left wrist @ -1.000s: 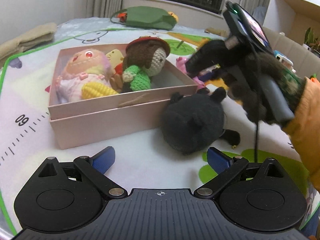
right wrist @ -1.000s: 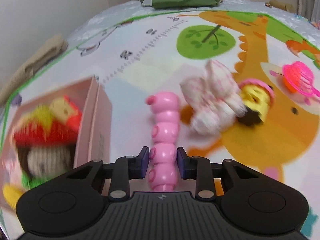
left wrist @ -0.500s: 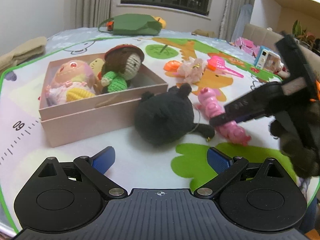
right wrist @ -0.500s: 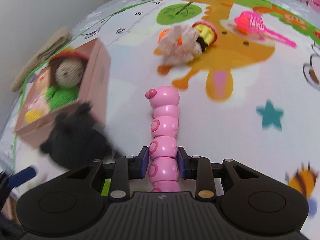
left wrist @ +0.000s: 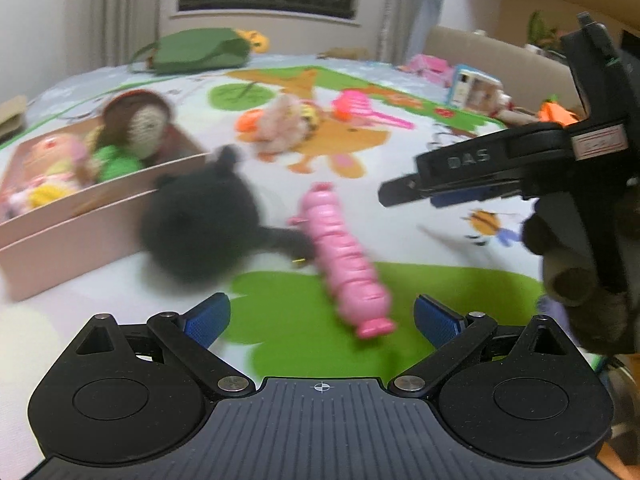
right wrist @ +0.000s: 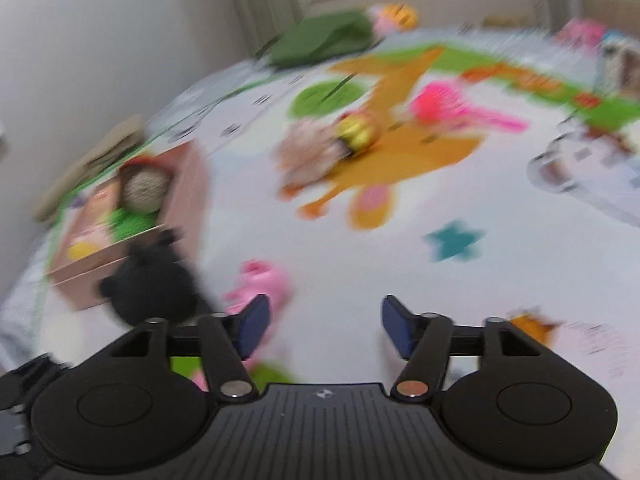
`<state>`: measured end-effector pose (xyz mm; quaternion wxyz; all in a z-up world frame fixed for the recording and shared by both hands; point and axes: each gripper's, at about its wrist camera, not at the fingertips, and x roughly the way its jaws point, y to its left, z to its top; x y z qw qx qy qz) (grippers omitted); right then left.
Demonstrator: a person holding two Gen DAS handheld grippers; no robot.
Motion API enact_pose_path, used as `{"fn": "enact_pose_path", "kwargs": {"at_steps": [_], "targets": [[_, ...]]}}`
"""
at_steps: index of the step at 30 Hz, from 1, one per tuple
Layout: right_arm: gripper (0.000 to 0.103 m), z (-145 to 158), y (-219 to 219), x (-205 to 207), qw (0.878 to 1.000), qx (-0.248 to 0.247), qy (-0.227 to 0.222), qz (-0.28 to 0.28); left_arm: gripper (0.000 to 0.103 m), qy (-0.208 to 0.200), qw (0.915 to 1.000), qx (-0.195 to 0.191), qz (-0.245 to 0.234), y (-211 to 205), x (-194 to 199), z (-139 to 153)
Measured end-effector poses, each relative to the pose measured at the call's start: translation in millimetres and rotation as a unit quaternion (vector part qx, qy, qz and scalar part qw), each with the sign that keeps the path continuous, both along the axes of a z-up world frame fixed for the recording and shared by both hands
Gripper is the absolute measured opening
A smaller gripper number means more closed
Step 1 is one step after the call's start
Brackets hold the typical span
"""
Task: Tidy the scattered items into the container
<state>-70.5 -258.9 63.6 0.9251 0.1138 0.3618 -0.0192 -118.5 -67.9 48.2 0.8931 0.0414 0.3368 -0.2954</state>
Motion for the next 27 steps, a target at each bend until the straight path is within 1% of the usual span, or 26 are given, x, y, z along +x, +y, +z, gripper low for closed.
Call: {"fn": "enact_pose_path", "kwargs": {"at_steps": [2, 4, 5, 6, 7, 8, 10, 11, 12, 14, 20, 22, 23, 24, 25, 27], "targets": [[0.075, -5.5, -7.5, -7.3, 1.000, -0.018, -0.008, -0.014, 0.100, -0.003, 1.0000, 0.002, -0.007, -13.2, 0.8, -5.1], [0.075, -12.5, -11.0, -12.4, 1.000, -0.024, -0.007, -0.016, 0.100, -0.014, 0.9998, 0.013, -0.007, -24.6, 2.0, -10.8], [0.075, -15.6, -12.3, -13.7, 1.000, -0.025, -0.006, -0.015, 0.095, -0.022, 0.9995, 0.021, -0.005, -29.0, 2.1, -13.3], [0.076, -18.0, -13.8, -15.2, 1.000, -0.025, -0.006, -0.015, 0.087, -0.025, 0.9992, 0.029, -0.005, -32.1, 2.4, -15.6], [0.077, -19.6, -15.5, -16.8, 1.000, -0.025, -0.007, -0.014, 0.070, -0.025, 0.9990, 0.038, -0.006, -34.4, 3.3, -18.5], [0.078, -20.8, -17.2, -18.8, 1.000, -0.024, -0.008, -0.015, 0.065, -0.023, 0.9989, 0.042, -0.004, -34.4, 3.7, -20.3], [0.079, -22.9, -18.5, -19.4, 1.000, -0.020, -0.011, -0.014, 0.061, -0.028, 0.9988, 0.040, -0.004, -29.8, 1.3, -20.6], [0.079, -23.6, -16.9, -20.8, 1.000, -0.017, -0.013, -0.012, 0.054, -0.032, 0.9987, 0.039, -0.005, -26.2, -0.4, -19.5], [0.079, -24.1, -14.0, -22.2, 1.000, -0.015, -0.014, -0.010, 0.050, -0.034, 0.9987, 0.039, -0.004, -22.1, -1.6, -18.2], [0.079, -23.6, -8.5, -24.6, 1.000, -0.008, -0.015, -0.004, 0.036, -0.033, 0.9987, 0.039, 0.003, -11.2, -3.5, -16.4], [0.079, -24.2, 21.6, -17.7, 0.999, 0.027, -0.011, 0.037, 0.033, -0.030, 0.9983, 0.050, 0.011, 21.3, -13.6, -12.4], [0.072, -22.6, 33.5, -8.5, 0.998, 0.027, -0.010, 0.047, 0.033, -0.029, 0.9982, 0.052, 0.011, 28.0, -17.7, -11.5], [0.061, -22.6, 38.3, -1.9, 0.998, 0.030, -0.005, 0.050, 0.033, -0.029, 0.9981, 0.053, 0.010, 30.8, -19.9, -11.0], [0.055, -23.4, 41.8, 5.2, 0.998, 0.037, 0.000, 0.050, 0.033, -0.029, 0.9982, 0.052, 0.009, 33.1, -21.9, -10.6], [0.054, -24.4, 44.0, 11.7, 0.998, 0.044, 0.004, 0.049, 0.033, -0.027, 0.9983, 0.050, 0.007, 34.2, -23.2, -10.5], [0.051, -26.1, 47.5, 22.7, 0.998, 0.049, 0.006, 0.040, 0.038, -0.026, 0.9988, 0.042, 0.001, 36.3, -24.7, -9.9]]}}
